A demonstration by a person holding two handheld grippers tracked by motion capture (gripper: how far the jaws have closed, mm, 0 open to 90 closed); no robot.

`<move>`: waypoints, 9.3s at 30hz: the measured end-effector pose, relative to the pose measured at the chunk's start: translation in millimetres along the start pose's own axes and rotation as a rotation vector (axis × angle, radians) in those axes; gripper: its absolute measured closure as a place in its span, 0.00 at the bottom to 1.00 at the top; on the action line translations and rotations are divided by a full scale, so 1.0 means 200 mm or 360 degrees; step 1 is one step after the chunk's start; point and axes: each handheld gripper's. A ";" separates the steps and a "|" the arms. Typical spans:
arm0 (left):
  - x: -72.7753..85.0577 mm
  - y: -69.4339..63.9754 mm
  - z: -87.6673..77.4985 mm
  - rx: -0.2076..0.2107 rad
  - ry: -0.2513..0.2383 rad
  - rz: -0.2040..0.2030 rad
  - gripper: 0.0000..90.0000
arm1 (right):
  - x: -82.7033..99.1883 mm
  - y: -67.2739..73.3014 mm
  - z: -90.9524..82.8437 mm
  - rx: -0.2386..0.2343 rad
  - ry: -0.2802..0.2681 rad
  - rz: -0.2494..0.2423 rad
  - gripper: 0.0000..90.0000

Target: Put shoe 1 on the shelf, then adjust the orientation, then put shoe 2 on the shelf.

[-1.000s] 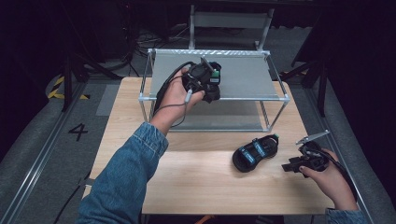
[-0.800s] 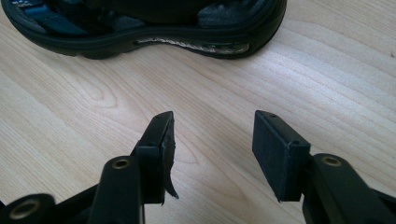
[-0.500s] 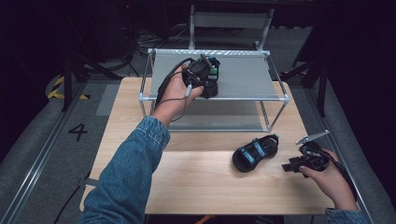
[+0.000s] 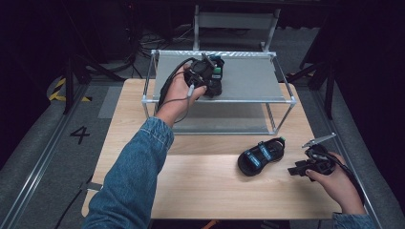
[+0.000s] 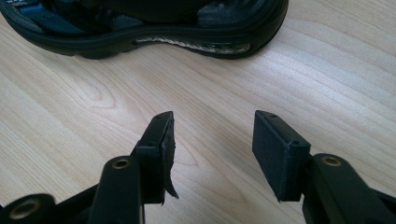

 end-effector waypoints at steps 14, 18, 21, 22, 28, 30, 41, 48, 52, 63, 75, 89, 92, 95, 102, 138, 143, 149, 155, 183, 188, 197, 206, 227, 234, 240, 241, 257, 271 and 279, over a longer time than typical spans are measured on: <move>0.13 -0.13 -0.20 -0.0079 -0.0028 0.0054 0.72 | -0.01 0.01 -0.02 0.0013 -0.0014 -0.0008 0.56; 0.21 -0.17 -0.25 -0.0104 -0.0014 0.0045 0.67 | -0.02 0.02 -0.04 0.0025 -0.0036 -0.0004 0.59; 0.27 -0.20 -0.28 -0.0141 0.0010 0.0037 0.63 | -0.03 0.03 -0.06 0.0029 -0.0053 -0.0002 0.63; 0.29 -0.21 -0.29 -0.0145 0.0011 0.0043 0.62 | -0.04 0.03 -0.07 0.0028 -0.0059 -0.0004 0.65; 0.44 -0.23 -0.30 -0.0136 0.0000 0.0019 0.59 | -0.13 0.07 -0.14 0.0061 -0.0085 -0.0047 0.70; 0.49 -0.24 -0.29 -0.0131 0.0001 0.0010 0.59 | -0.17 0.08 -0.17 0.0086 -0.0085 -0.0061 0.71; 0.69 -0.22 -0.19 -0.0161 0.0043 -0.0011 0.57 | -0.33 0.12 -0.22 0.0139 -0.0057 -0.0105 0.71; 0.81 -0.20 -0.14 -0.0149 0.0018 -0.0049 0.55 | -0.42 0.12 -0.17 0.0182 -0.0048 -0.0127 0.65; 0.83 -0.18 -0.14 -0.0174 0.0042 -0.0057 0.54 | -0.48 0.11 -0.14 0.0214 -0.0035 -0.0128 0.68; 0.90 -0.12 -0.13 -0.0243 0.0062 -0.0051 0.51 | -0.54 0.11 -0.08 0.0323 0.0075 -0.0183 0.97; 0.92 -0.10 -0.09 -0.0229 0.0130 -0.0050 0.49 | -0.43 0.24 -0.22 0.0267 0.0124 -0.0212 0.98; 0.94 -0.08 -0.03 -0.0214 0.0244 -0.0079 0.44 | -0.20 0.43 -0.27 0.0143 0.0181 -0.0322 0.98; 0.95 -0.07 -0.02 -0.0218 0.0256 -0.0092 0.41 | -0.16 0.47 -0.25 0.0116 0.0207 -0.0349 0.98; 0.96 -0.06 -0.02 -0.0213 0.0268 -0.0102 0.39 | -0.14 0.49 -0.24 0.0088 0.0216 -0.0351 0.98; 0.97 -0.05 0.01 -0.0198 0.0308 -0.0128 0.33 | -0.11 0.51 -0.21 0.0034 0.0240 -0.0348 0.97; 1.01 -0.01 0.00 -0.0194 0.0302 -0.0199 0.34 | -0.29 0.33 0.04 0.0001 0.0137 -0.0551 0.61; 1.03 -0.01 -0.01 -0.0196 0.0296 -0.0224 0.34 | -0.30 0.33 0.03 0.0028 0.0144 -0.0531 0.74; 1.05 0.00 -0.02 -0.0206 0.0278 -0.0245 0.33 | -0.30 0.34 0.01 0.0019 0.0143 -0.0463 0.78; 1.08 0.01 -0.05 -0.0217 0.0273 -0.0267 0.33 | -0.32 0.35 -0.01 0.0022 0.0146 -0.0398 0.80; 1.19 0.08 -0.11 -0.0220 0.0239 -0.0368 0.33 | -0.65 0.52 -0.40 -0.0012 0.0033 -0.0287 0.81; 1.19 0.09 -0.12 -0.0227 0.0250 -0.0377 0.32 | -0.72 0.54 -0.48 -0.0004 -0.0001 -0.0276 0.81; 1.20 0.11 -0.12 -0.0233 0.0249 -0.0400 0.30 | -0.81 0.56 -0.59 -0.0032 -0.0048 -0.0260 0.81; 1.19 0.13 -0.10 -0.0196 0.0284 -0.0410 0.23 | -0.90 0.55 -0.68 -0.0047 -0.0102 -0.0232 0.81; 1.16 0.15 -0.02 -0.0178 0.0371 -0.0397 0.23 | -1.19 0.48 -0.73 -0.0020 -0.0169 -0.0135 0.82; 1.17 0.15 -0.02 -0.0173 0.0371 -0.0400 0.22 | -1.33 0.45 -0.70 0.0022 -0.0161 -0.0103 0.82; 1.18 0.16 -0.02 -0.0164 0.0367 -0.0395 0.22 | -1.44 0.42 -0.63 0.0020 -0.0183 -0.0057 0.82; 1.18 0.15 -0.02 -0.0164 0.0371 -0.0397 0.22 | -1.45 0.42 -0.63 0.0019 -0.0185 -0.0047 0.82; 1.27 0.14 -0.05 -0.0187 0.0381 -0.0400 0.22 | -1.61 0.30 -0.48 0.0069 -0.0201 0.0083 0.82; 1.32 0.11 -0.07 -0.0226 0.0376 -0.0414 0.22 | -1.72 0.25 -0.37 0.0122 -0.0225 0.0166 0.82; 1.37 0.10 -0.08 -0.0240 0.0396 -0.0420 0.21 | -1.76 0.23 -0.32 0.0154 -0.0272 0.0187 0.82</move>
Point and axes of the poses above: each handheld gripper's, and its own axes: z roughly forward along the jaws, x roughly out of its underside, y roughly to its left, and after that the axes turned 1 degree about z, right-handed
